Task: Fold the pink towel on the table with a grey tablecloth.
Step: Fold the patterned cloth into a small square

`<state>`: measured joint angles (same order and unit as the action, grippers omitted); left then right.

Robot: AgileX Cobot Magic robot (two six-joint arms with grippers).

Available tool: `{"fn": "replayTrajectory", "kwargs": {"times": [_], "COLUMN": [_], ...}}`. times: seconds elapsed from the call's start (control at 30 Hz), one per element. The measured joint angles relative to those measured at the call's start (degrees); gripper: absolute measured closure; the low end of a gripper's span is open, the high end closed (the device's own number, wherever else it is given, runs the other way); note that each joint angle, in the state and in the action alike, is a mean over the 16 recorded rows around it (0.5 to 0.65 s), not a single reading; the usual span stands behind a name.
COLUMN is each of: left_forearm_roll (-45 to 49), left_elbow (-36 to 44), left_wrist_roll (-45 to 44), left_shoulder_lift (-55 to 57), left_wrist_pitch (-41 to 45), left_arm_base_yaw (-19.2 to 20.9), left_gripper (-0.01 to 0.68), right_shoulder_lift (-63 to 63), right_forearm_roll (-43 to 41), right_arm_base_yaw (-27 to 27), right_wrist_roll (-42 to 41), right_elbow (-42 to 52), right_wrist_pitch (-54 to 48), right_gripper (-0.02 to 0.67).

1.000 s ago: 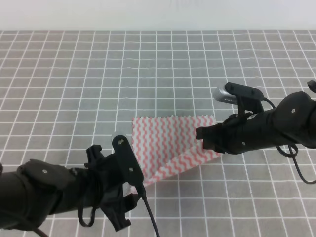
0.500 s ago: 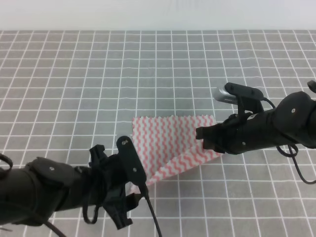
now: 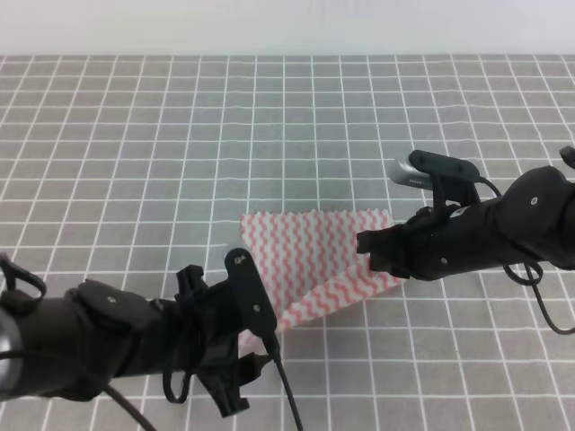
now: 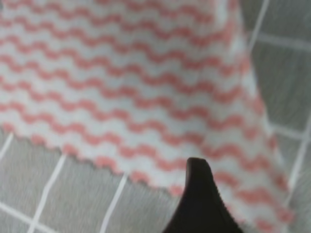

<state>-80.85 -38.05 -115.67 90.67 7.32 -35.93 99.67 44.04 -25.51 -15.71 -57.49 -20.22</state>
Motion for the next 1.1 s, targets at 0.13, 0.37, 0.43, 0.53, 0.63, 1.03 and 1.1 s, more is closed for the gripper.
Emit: {"fn": "replayTrajectory", "kwargs": {"times": [0.13, 0.37, 0.43, 0.53, 0.63, 1.03, 1.1], "left_forearm_roll": [0.0, -0.02, -0.04, -0.1, -0.14, -0.27, -0.25], "left_elbow": [-0.01, -0.08, -0.12, -0.22, -0.3, -0.44, -0.4], "left_wrist_roll": [-0.17, -0.96, -1.26, -1.76, -2.23, -2.96, -2.95], "left_shoulder_lift": [1.21, 2.53, 2.74, 3.08, 3.43, 4.48, 4.51], "left_wrist_pitch": [-1.15, -2.77, -2.87, -2.93, -2.76, -2.07, -1.91], "left_arm_base_yaw": [0.0, 0.0, 0.0, -0.01, -0.01, -0.01, -0.01], "left_gripper": [0.226, 0.237, 0.243, 0.252, 0.264, 0.429, 0.476], "right_shoulder_lift": [0.0, 0.0, -0.05, -0.05, -0.05, 0.0, 0.0], "right_forearm_roll": [0.0, 0.0, 0.0, 0.0, 0.0, 0.0, 0.0], "right_arm_base_yaw": [0.02, 0.02, 0.03, 0.03, 0.03, 0.02, 0.02], "right_wrist_roll": [-0.24, -0.71, -0.85, -1.02, -1.05, -1.06, -1.06], "right_elbow": [0.0, 0.01, 0.01, 0.01, 0.01, 0.02, 0.02], "right_wrist_pitch": [-0.06, -0.16, -0.19, -0.23, -0.23, -0.24, -0.24], "right_gripper": [0.663, 0.662, 0.662, 0.662, 0.663, 0.663, 0.662]}}
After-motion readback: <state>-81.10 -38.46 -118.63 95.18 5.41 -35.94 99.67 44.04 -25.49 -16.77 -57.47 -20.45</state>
